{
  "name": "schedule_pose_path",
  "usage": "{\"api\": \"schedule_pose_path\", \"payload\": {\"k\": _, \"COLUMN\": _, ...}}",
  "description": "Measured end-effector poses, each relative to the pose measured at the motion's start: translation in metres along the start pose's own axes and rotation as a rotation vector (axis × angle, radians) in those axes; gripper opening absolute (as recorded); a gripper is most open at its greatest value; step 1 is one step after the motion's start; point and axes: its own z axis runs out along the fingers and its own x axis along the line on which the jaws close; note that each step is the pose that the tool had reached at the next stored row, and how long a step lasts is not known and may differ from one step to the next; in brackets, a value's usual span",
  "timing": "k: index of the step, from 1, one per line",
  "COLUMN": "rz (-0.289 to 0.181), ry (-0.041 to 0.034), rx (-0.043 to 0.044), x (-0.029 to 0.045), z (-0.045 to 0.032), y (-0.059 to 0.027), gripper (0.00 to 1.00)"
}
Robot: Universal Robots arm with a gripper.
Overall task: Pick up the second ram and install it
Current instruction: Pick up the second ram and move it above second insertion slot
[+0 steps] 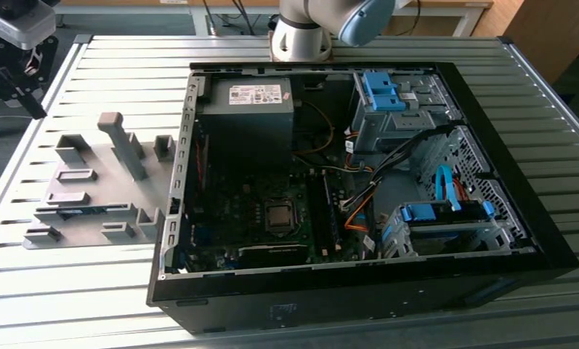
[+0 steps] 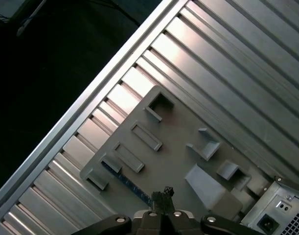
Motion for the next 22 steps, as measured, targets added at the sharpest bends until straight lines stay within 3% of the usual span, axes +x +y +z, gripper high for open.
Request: {"api": "schedule_pose_path", "payload": {"k": 22, "rz": -0.394, "ry": 0.0085, "rx": -0.0009, "x": 0.0000, "z": 0.0128, "y": -0.0003, "gripper": 0.11}}
